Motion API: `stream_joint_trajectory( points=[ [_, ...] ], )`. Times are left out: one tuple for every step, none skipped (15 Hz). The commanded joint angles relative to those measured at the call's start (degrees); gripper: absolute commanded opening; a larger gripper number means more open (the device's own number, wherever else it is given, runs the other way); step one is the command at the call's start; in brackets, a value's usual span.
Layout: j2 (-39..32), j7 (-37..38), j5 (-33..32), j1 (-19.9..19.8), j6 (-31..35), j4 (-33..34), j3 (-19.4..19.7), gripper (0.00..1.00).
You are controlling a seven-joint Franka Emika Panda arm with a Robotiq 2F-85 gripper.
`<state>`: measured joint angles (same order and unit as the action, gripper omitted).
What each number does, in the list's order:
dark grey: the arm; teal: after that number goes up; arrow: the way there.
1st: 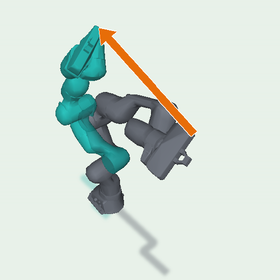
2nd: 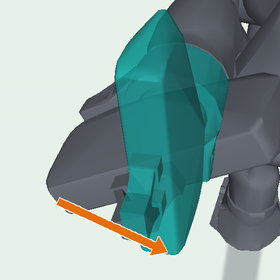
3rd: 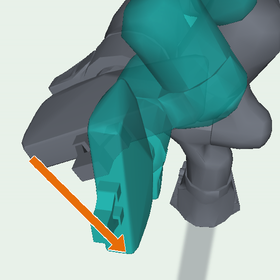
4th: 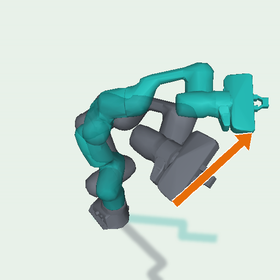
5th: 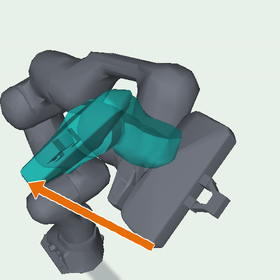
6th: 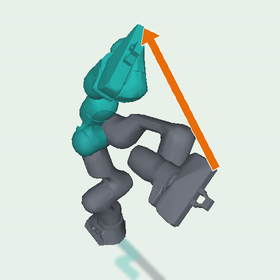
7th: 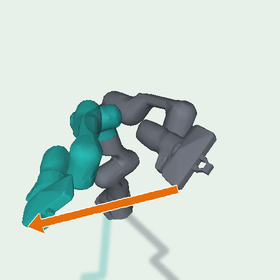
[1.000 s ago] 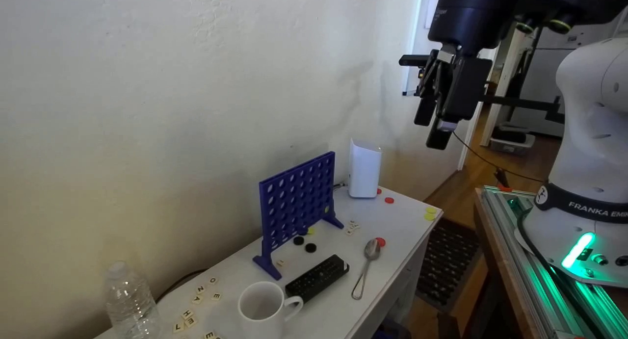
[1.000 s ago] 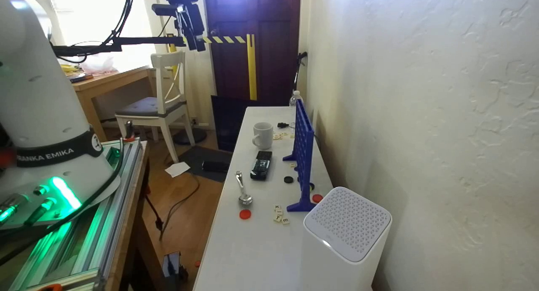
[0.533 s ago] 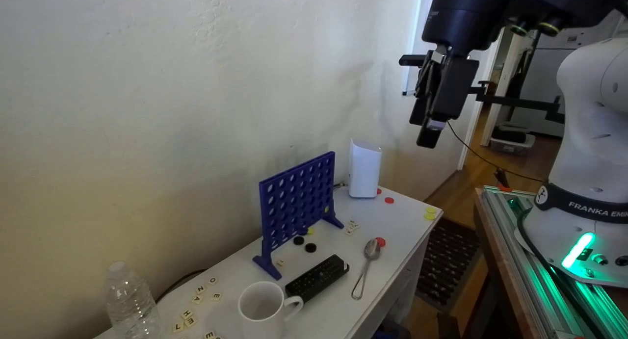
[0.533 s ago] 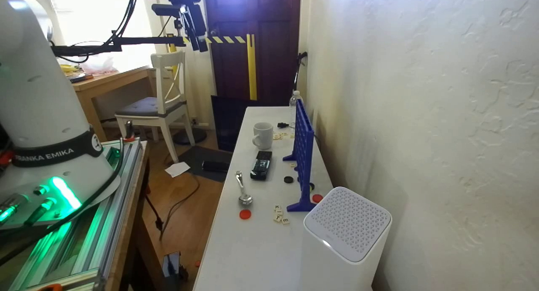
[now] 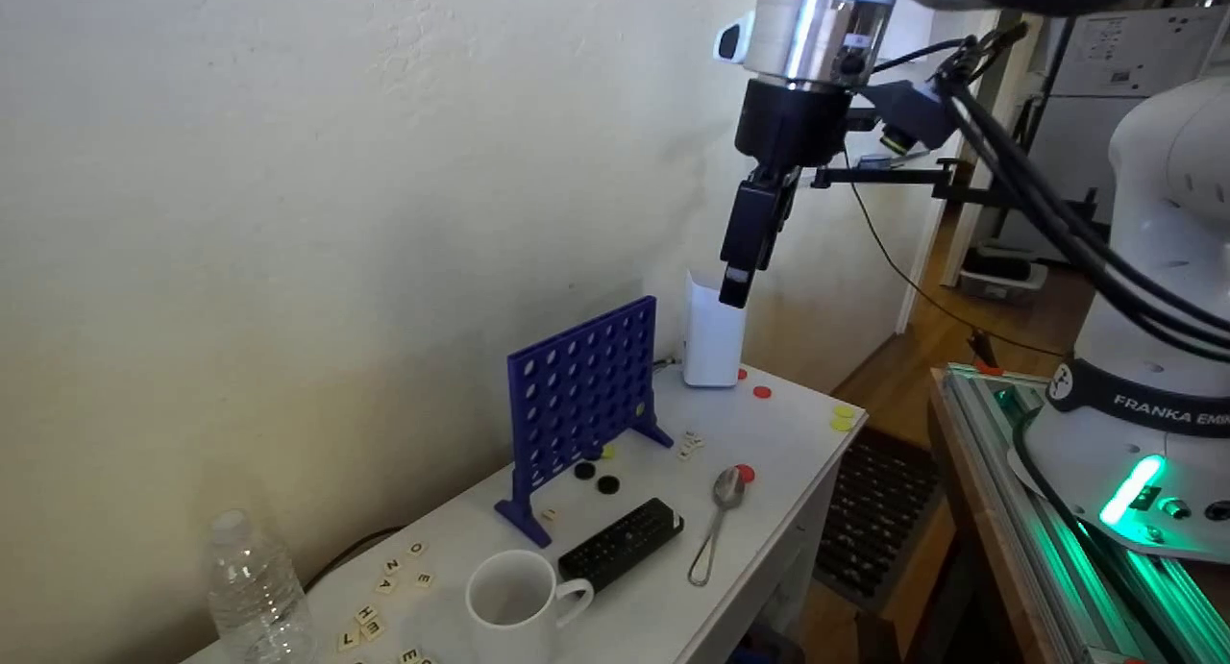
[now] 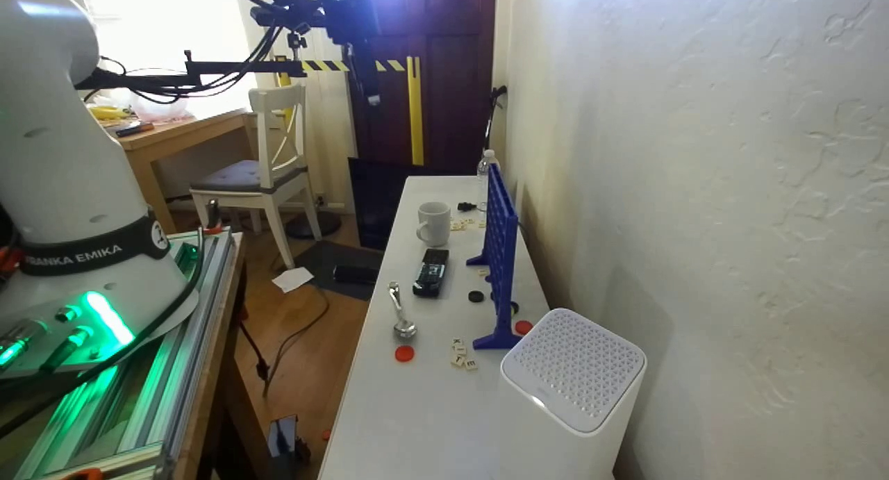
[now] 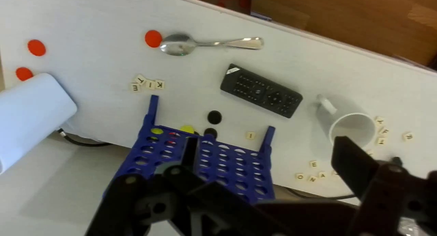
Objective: Pick up the spoon and put it in the cup
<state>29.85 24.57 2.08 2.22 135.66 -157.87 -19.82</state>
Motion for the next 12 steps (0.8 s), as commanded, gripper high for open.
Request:
stream_joint_trajectory(
  points=[
    [-4.89,2.97,-6.09,-5.37,2.62,0.01,2.59,1.0],
    [-6.1,4.06,-6.2,-6.46,3.51,-0.03,3.56,1.0],
    [-7.37,4.93,-5.53,-6.98,4.48,-0.07,4.53,1.0],
    [-8.78,5.03,-4.8,-7.25,5.99,-0.1,5.56,1.0],
    [-10.83,1.53,-2.83,-5.74,9.57,-0.12,7.53,1.0],
    [-12.54,-2.65,-1.35,-4.08,13.31,-0.16,9.3,1.0],
    [-14.12,-7.01,-1.7,-2.93,16.08,-0.2,10.33,1.0],
    [-15.37,-10.35,-2.34,-2.29,17.29,-0.22,11.21,1.0],
    [-16.27,-14.16,-2.34,-1.43,17.75,-0.21,12.42,1.0],
    [-17.06,-18.23,-2.09,-0.6,17.92,-0.22,13.72,1.0],
    [-17.65,-22.23,-2.17,-0.09,17.33,-0.22,14.96,1.0],
    [-17.91,-26.81,-1.97,0.25,15.92,-0.18,16.55,1.0]
  ],
)
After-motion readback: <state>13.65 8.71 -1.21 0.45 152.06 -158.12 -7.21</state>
